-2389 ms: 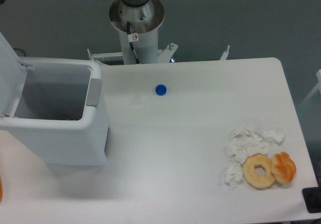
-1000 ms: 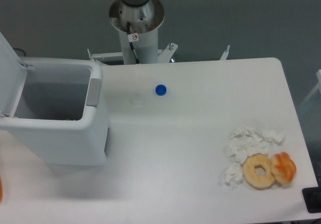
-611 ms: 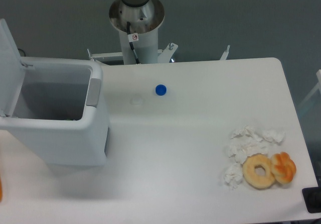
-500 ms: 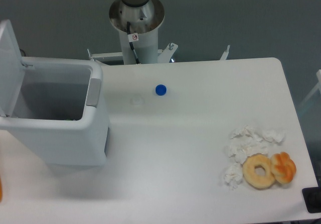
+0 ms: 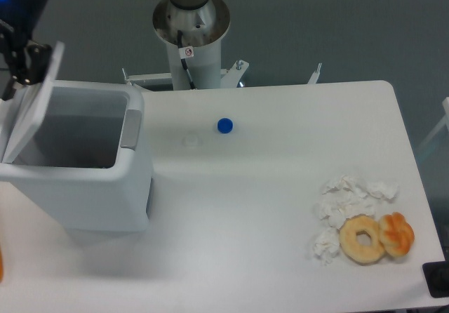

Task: Close the trash can
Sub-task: 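Push the upright lid down toward the can opening with the gripper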

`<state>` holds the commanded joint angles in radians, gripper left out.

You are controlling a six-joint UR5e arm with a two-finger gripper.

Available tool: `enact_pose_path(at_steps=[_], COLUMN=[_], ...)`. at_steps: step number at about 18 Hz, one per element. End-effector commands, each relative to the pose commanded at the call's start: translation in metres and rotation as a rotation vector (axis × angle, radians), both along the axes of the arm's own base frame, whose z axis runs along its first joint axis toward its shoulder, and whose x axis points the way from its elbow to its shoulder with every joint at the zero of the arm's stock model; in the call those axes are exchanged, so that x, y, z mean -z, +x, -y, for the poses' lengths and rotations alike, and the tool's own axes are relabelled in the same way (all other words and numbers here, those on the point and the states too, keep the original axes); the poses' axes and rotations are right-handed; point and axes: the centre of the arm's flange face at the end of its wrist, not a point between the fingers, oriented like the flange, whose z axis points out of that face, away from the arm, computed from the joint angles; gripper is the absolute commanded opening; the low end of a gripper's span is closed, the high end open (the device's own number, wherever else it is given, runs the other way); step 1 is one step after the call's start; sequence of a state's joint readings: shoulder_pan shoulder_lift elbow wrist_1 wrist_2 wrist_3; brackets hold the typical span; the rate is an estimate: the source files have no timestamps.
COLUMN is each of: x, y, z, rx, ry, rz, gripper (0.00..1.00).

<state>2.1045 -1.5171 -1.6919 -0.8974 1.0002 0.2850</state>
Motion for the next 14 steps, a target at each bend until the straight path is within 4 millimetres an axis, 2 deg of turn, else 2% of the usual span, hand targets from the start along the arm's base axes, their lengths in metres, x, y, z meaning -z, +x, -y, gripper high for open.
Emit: enact_pose_path(at_steps=[6, 14], x=[0.014, 0.031], y=[-0.028, -0.049], z=[0.004, 0.001], rx=[-0.025, -0.031], ry=[-0.015, -0.036], rz=[-0.010, -0.017], gripper=[1.00, 1.00])
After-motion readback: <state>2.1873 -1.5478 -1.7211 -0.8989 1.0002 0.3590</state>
